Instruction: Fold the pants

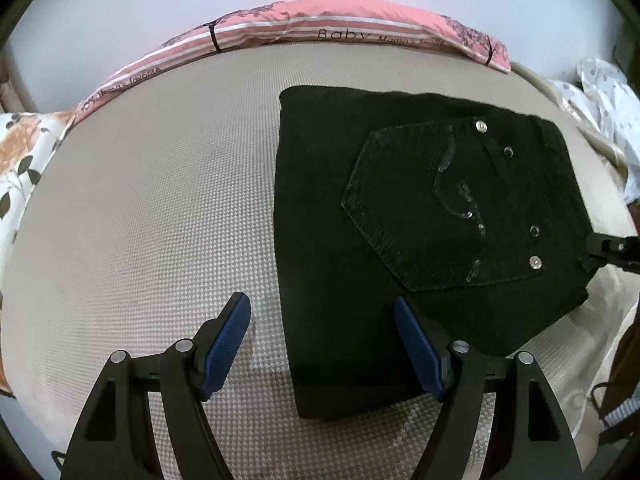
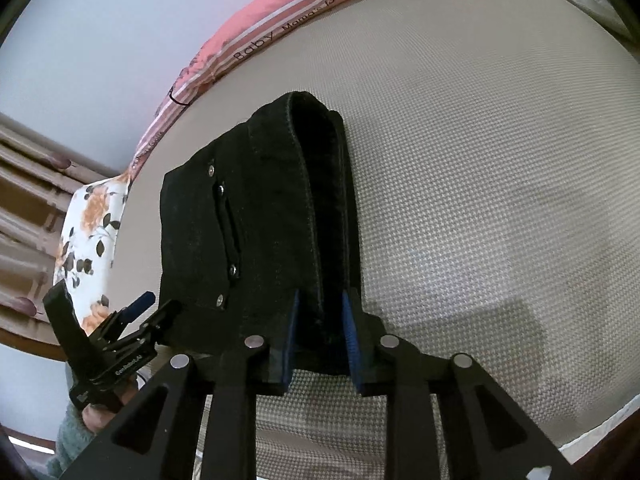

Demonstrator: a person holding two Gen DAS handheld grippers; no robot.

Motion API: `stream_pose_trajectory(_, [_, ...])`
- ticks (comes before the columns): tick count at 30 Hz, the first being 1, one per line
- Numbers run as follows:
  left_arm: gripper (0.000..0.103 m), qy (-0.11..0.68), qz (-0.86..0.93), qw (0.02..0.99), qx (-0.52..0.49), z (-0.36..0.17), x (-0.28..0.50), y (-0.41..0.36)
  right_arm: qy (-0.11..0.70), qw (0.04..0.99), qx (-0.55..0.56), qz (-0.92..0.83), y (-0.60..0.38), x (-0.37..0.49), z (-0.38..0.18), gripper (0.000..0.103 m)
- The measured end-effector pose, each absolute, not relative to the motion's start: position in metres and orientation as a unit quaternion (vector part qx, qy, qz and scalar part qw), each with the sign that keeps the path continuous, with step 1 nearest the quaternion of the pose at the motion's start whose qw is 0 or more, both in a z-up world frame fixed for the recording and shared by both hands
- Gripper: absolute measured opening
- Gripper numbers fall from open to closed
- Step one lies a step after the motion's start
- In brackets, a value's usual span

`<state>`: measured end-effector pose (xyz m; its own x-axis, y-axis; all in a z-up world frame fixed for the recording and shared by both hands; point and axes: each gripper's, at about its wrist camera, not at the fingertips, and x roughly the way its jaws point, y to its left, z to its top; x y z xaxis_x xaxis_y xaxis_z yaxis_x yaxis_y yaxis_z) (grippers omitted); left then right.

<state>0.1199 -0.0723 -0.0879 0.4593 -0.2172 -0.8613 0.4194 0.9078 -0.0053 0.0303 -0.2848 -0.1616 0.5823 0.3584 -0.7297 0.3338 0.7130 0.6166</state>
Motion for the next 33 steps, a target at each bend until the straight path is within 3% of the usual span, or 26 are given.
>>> stream_pose_trajectory(7, [0.075, 0.472, -0.224, 0.852, 0.043, -0.069, 0.122, -0.057, 0.461, 0.810, 0.363, 0.003, -0.285, 0.032, -0.153, 0.044])
stream_pose_trajectory(14, [0.075, 0.503, -0.233, 0.832, -0.037, -0.072, 0.144, -0.035, 0.444, 0.824, 0.351, 0.020, -0.293, 0.042, -0.144, 0.054])
stream_pose_trajectory(33, [0.075, 0.586, -0.279, 0.742, -0.168, -0.111, 0.192, -0.026, 0.453, 0.780, 0.421, 0.092, -0.318, 0.071, -0.191, 0.058])
